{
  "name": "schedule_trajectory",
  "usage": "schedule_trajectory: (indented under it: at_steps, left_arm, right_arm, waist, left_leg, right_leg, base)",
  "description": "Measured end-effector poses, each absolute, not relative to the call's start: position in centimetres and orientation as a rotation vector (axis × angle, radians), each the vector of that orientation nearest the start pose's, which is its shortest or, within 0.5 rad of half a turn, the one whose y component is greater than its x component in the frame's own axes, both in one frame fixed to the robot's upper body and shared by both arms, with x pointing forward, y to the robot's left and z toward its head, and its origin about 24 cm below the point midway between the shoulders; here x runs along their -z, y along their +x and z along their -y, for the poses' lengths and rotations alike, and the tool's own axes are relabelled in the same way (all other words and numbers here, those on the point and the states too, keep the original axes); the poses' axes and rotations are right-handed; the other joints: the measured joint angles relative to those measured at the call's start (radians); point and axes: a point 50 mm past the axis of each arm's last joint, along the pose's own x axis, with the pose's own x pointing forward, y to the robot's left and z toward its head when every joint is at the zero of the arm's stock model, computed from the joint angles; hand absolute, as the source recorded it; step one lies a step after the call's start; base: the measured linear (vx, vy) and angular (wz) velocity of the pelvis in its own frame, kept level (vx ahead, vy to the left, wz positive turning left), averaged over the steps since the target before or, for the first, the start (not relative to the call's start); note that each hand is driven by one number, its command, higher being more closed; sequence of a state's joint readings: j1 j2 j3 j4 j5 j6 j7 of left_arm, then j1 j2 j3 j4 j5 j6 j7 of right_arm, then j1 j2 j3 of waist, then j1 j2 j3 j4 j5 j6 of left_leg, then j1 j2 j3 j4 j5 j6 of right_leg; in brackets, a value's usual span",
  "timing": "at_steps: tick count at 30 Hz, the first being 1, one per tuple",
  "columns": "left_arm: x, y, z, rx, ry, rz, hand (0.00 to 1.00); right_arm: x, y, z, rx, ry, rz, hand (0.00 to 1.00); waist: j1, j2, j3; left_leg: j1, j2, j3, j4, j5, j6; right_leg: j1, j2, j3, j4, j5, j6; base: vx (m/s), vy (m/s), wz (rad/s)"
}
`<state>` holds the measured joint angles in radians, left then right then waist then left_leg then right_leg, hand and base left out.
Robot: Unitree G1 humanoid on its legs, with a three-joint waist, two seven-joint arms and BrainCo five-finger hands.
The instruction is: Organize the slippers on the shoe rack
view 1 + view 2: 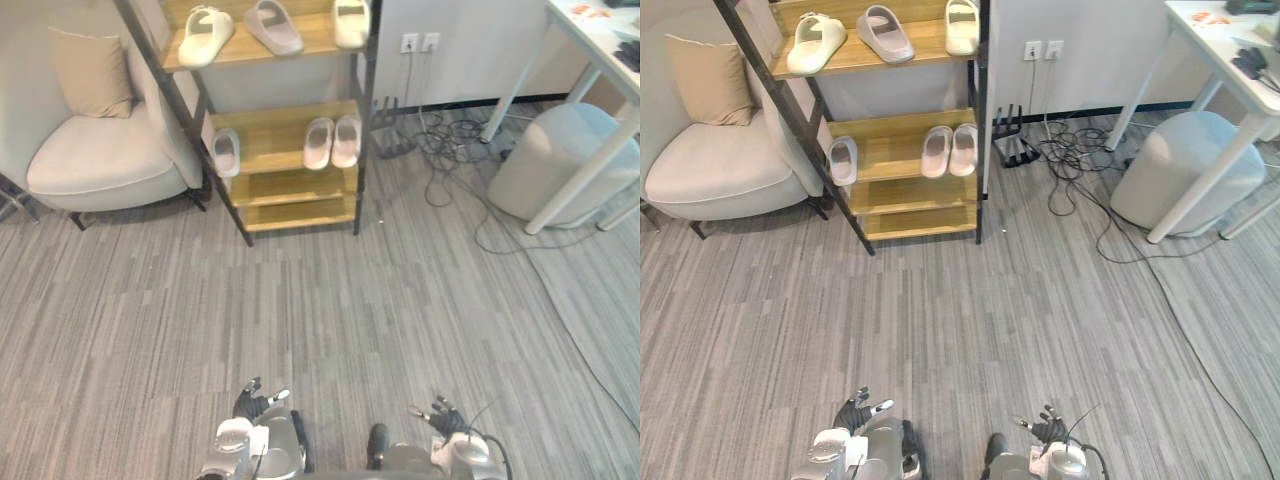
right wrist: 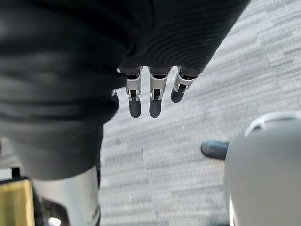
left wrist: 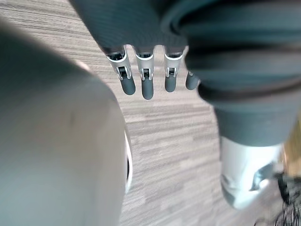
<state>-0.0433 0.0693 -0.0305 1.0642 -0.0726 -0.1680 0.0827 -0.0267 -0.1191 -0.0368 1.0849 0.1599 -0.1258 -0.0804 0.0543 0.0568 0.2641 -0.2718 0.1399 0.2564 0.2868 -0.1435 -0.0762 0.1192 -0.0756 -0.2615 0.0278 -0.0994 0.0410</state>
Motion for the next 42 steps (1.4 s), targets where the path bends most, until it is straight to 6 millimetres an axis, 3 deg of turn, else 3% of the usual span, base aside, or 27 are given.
schedule_trajectory:
  at_steps: [1,2,3,4,5,7,8,9,11,13,15,16,18,19,20,21,24,26,27,30,33,34,35,36,37,39,42]
  left_arm:
    - [14.3,15.1,-17.4,-0.126,0.038,-0.861,0.00]
    - [14.3,15.1,-17.4,-0.128,0.036,-0.861,0.00]
    - [14.2,15.2,-18.4,-0.138,0.059,-0.857,0.00]
    - [14.1,15.3,-18.9,-0.143,0.070,-0.853,0.00]
    - [13.9,15.7,-19.1,-0.144,0.073,-0.843,0.00]
    - [13.9,15.6,-19.1,-0.144,0.075,-0.850,0.00]
    - [14.0,15.4,-19.3,-0.142,0.085,-0.858,0.00]
    - [14.1,15.3,-19.5,-0.143,0.091,-0.869,0.00]
    - [14.3,14.8,-19.8,-0.140,0.106,-0.889,0.00]
    - [14.4,14.5,-19.6,-0.133,0.110,-0.901,0.00]
    - [14.5,14.5,-19.1,-0.116,0.107,-0.901,0.00]
    - [14.5,14.6,-18.7,-0.110,0.098,-0.899,0.00]
    - [14.5,14.7,-18.1,-0.095,0.089,-0.896,0.00]
    - [14.6,14.5,-18.2,-0.098,0.091,-0.902,0.00]
    - [14.7,14.1,-18.6,-0.105,0.097,-0.912,0.00]
    - [14.9,13.8,-18.5,-0.112,0.094,-0.931,0.00]
    - [15.2,13.5,-16.9,-0.079,0.066,-0.945,0.00]
    - [15.2,13.6,-16.9,-0.093,0.053,-0.946,0.00]
    - [15.2,13.6,-17.1,-0.103,0.049,-0.945,0.00]
    - [14.9,14.1,-17.2,-0.104,0.053,-0.922,0.00]
    - [14.7,14.6,-17.4,-0.101,0.061,-0.904,0.00]
    - [14.7,14.7,-17.3,-0.099,0.062,-0.902,0.00]
    - [14.7,14.7,-17.1,-0.092,0.063,-0.905,0.00]
    - [14.7,14.7,-17.6,-0.093,0.077,-0.904,0.00]
    - [14.6,14.6,-18.3,-0.092,0.107,-0.906,0.00]
    - [14.4,14.9,-19.0,-0.090,0.134,-0.898,0.00]
    - [14.5,14.6,-19.1,-0.073,0.154,-0.911,0.00]
  right_arm:
    - [14.6,14.0,20.5,0.249,0.000,-0.922,0.00]
    - [14.6,14.0,20.3,0.245,0.003,-0.924,0.00]
    - [14.7,14.2,18.8,0.218,0.032,-0.921,0.00]
    - [14.8,14.3,18.2,0.207,0.046,-0.920,0.00]
    - [14.8,14.3,17.8,0.201,0.055,-0.919,0.00]
    - [15.0,14.0,17.6,0.198,0.060,-0.932,0.00]
    - [14.9,14.1,17.5,0.193,0.063,-0.927,0.00]
    - [14.9,14.2,17.4,0.186,0.065,-0.925,0.00]
    - [15.0,14.1,17.3,0.175,0.067,-0.930,0.00]
    - [14.8,14.4,17.4,0.172,0.064,-0.920,0.00]
    - [14.5,14.9,18.0,0.179,0.050,-0.900,0.00]
    - [14.4,15.0,18.6,0.185,0.039,-0.892,0.00]
    - [14.2,15.1,19.6,0.218,0.035,-0.879,0.00]
    - [14.2,14.9,19.6,0.219,0.034,-0.881,0.00]
    - [14.4,14.6,19.4,0.217,0.042,-0.887,0.00]
    - [14.3,14.8,19.4,0.217,0.043,-0.879,0.00]
    - [14.1,14.7,20.7,0.234,0.025,-0.881,0.00]
    - [14.4,14.2,20.9,0.245,0.024,-0.902,0.00]
    - [14.5,13.9,20.9,0.250,0.025,-0.917,0.00]
    - [14.8,13.1,20.9,0.265,0.029,-0.937,0.00]
    - [14.9,12.9,20.8,0.270,0.034,-0.942,0.00]
    - [14.9,12.8,20.8,0.274,0.036,-0.945,0.00]
    - [15.0,12.6,21.0,0.277,0.033,-0.950,0.00]
    - [15.0,12.6,20.7,0.273,0.039,-0.952,0.00]
    - [15.2,12.4,19.8,0.256,0.054,-0.959,0.00]
    - [15.4,12.4,18.8,0.239,0.070,-0.965,0.00]
    - [15.4,12.4,18.4,0.232,0.079,-0.964,0.00]
  waist:
    - [0.014,0.005,-0.005]
    - [0.014,0.002,-0.007]
    - [0.012,-0.055,-0.019]
    - [0.011,-0.081,-0.026]
    - [0.012,-0.097,-0.025]
    - [0.027,-0.098,-0.025]
    - [0.024,-0.106,-0.030]
    - [0.022,-0.111,-0.029]
    - [0.013,-0.127,-0.031]
    - [0.001,-0.119,-0.029]
    - [-0.007,-0.096,-0.017]
    - [-0.015,-0.081,-0.011]
    - [-0.022,-0.063,-0.001]
    - [-0.026,-0.064,-0.001]
    - [-0.028,-0.085,-0.013]
    - [-0.037,-0.060,-0.011]
    - [-0.044,0.013,-0.028]
    - [-0.041,0.022,-0.024]
    - [-0.038,0.021,-0.022]
    - [-0.035,0.015,-0.023]
    - [-0.019,0.010,-0.020]
    - [-0.018,0.009,-0.020]
    - [-0.015,0.008,-0.020]
    - [-0.016,-0.013,-0.030]
    - [-0.016,-0.054,-0.040]
    - [-0.016,-0.096,-0.046]
    - [-0.014,-0.108,-0.047]
  left_leg:
    - [0.041,-0.015,-0.018,-0.114,0.174,0.004]
    - [0.046,-0.019,-0.017,-0.115,0.195,0.027]
    - [0.049,-0.061,-0.011,-0.096,0.158,0.057]
    - [0.036,-0.073,-0.008,-0.067,0.125,0.071]
    - [0.023,-0.071,-0.007,0.000,0.079,0.082]
    - [0.064,-0.059,0.010,0.065,-0.011,0.086]
    - [0.094,-0.071,0.011,0.065,-0.039,0.085]
    - [0.127,-0.082,0.008,0.064,-0.059,0.091]
    - [0.215,-0.107,-0.001,0.026,-0.088,0.104]
    - [0.297,-0.109,-0.022,-0.040,-0.095,0.106]
    - [0.348,-0.092,-0.050,-0.090,-0.094,0.105]
    - [0.360,-0.078,-0.066,-0.103,-0.094,0.104]
    - [0.403,-0.053,-0.099,-0.134,-0.095,0.097]
    - [0.425,-0.049,-0.110,-0.131,-0.111,0.059]
    - [0.455,-0.051,-0.128,-0.127,-0.144,0.008]
    - [0.488,-0.028,-0.149,-0.118,-0.173,-0.022]
    - [0.417,0.045,-0.184,0.093,-0.153,-0.058]
    - [0.320,0.088,-0.183,0.362,-0.093,-0.153]
    - [0.265,0.114,-0.167,0.503,-0.108,-0.158]
    - [0.152,0.128,-0.079,0.545,-0.165,-0.079]
    - [0.093,0.093,-0.070,0.284,-0.162,-0.048]
    - [0.101,0.067,-0.085,0.120,-0.098,-0.037]
    - [0.112,0.047,-0.098,0.058,0.012,-0.020]
    - [0.134,0.020,-0.085,0.030,0.019,-0.016]
    - [0.139,-0.010,-0.073,0.010,0.019,-0.012]
    - [0.142,-0.033,-0.061,0.012,0.009,0.004]
    - [0.215,-0.058,-0.046,-0.029,0.006,0.009]
  right_leg:
    - [0.030,0.005,0.025,-0.004,-0.026,0.037]
    - [0.039,0.004,0.027,-0.005,-0.033,0.045]
    - [0.057,-0.037,0.026,-0.012,-0.050,0.063]
    - [0.058,-0.052,0.025,-0.006,-0.057,0.072]
    - [0.048,-0.063,0.034,0.049,-0.072,0.083]
    - [-0.059,-0.097,0.102,0.382,-0.115,0.130]
    - [-0.126,-0.117,0.128,0.547,-0.114,0.193]
    - [-0.174,-0.122,0.143,0.683,-0.120,0.216]
    - [-0.235,-0.129,0.095,0.808,-0.159,0.150]
    - [-0.280,-0.107,0.001,0.722,-0.202,0.066]
    - [-0.335,-0.069,-0.041,0.578,-0.209,0.034]
    - [-0.359,-0.050,-0.043,0.500,-0.192,0.013]
    - [-0.403,-0.019,-0.013,0.274,-0.067,0.013]
    - [-0.397,-0.012,0.016,0.171,0.018,0.016]
    - [-0.389,-0.012,0.057,0.107,0.139,0.013]
    - [-0.374,0.004,0.059,0.159,0.203,-0.039]
    - [-0.336,0.035,0.006,0.229,0.092,-0.066]
    - [-0.252,0.053,-0.004,0.185,0.068,-0.079]
    - [-0.183,0.065,-0.004,0.134,0.063,-0.087]
    - [-0.062,0.062,0.000,0.042,0.054,-0.077]
    - [-0.029,0.043,0.019,0.023,0.045,-0.048]
    - [-0.018,0.030,0.026,0.019,0.038,-0.028]
    - [-0.013,0.027,0.038,0.018,0.030,-0.004]
    - [-0.010,0.005,0.050,0.013,0.026,0.013]
    - [-0.013,-0.023,0.050,0.009,0.016,0.029]
    - [-0.008,-0.050,0.047,0.020,0.007,0.043]
    - [0.013,-0.076,0.050,0.051,0.004,0.047]
  base:
    - [0.40,0.224,-0.19]
    - [0.50,0.235,-0.11]
    - [0.33,0.120,0.10]
    - [0.41,0.144,0.15]
    - [0.38,0.163,-0.01]
    - [0.40,0.225,-0.19]
    - [0.31,0.174,-0.06]
    - [0.40,0.173,0.14]
    - [0.49,0.098,0.29]
    - [0.44,0.026,0.29]
    - [0.43,-0.046,0.36]
    - [0.45,-0.102,0.60]
    - [0.47,-0.143,0.63]
    - [0.62,-0.258,0.58]
    - [0.54,-0.260,0.63]
    - [0.65,-0.311,0.52]
    - [0.56,-0.261,0.47]
    - [0.37,-0.147,0.14]
    - [0.40,-0.128,0.02]
    - [0.36,-0.042,-0.03]
    - [0.21,0.112,-0.16]
    - [0.22,0.197,-0.23]
    - [0.22,0.196,-0.14]
    - [0.28,0.213,-0.07]
    - [0.31,0.170,0.06]
    - [0.24,0.115,0.07]
    - [0.15,0.104,-0.10]
